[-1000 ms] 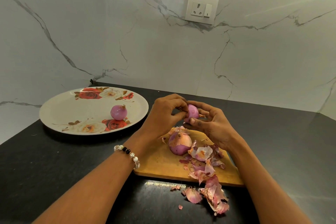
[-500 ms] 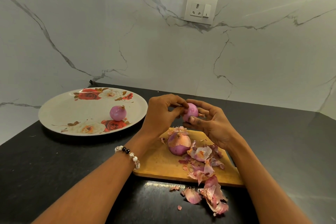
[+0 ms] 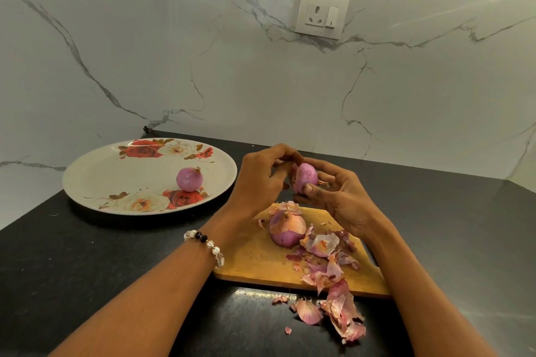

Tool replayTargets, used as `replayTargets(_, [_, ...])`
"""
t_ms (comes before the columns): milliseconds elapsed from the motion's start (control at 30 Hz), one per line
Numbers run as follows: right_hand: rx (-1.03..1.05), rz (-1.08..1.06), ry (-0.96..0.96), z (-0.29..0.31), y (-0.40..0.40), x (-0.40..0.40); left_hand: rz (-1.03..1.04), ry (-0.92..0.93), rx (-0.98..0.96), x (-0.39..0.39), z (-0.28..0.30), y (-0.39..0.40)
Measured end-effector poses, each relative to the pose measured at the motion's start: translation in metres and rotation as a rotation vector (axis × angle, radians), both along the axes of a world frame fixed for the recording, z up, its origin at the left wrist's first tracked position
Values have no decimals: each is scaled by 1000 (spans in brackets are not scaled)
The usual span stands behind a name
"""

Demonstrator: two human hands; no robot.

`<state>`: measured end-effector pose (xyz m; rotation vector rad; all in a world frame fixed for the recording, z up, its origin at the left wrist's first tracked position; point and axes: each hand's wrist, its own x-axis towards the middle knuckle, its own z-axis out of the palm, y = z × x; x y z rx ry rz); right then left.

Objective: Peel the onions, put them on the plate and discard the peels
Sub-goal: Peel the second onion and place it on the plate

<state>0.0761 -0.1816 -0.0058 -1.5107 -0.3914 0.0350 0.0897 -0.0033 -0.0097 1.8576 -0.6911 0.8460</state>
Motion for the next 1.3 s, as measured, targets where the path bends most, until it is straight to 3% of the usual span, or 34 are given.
replayTargets(500, [-115,3,23,0,5,-6,133,-365,640,1,4,13])
replayTargets(633, [-167,-5,3,0,7,-10,183,-406,714,2,1,11])
replayTargets(867, [-80,-3,15,2,6,-8,241,-416,672,1,-1,8])
replayTargets(1167, [15,-37,-12,4,1,-4,251,-75,258,5,5,11])
replayTargets(1300, [35,-51,-6,4,0,-2,228,-17,184,5,5,10])
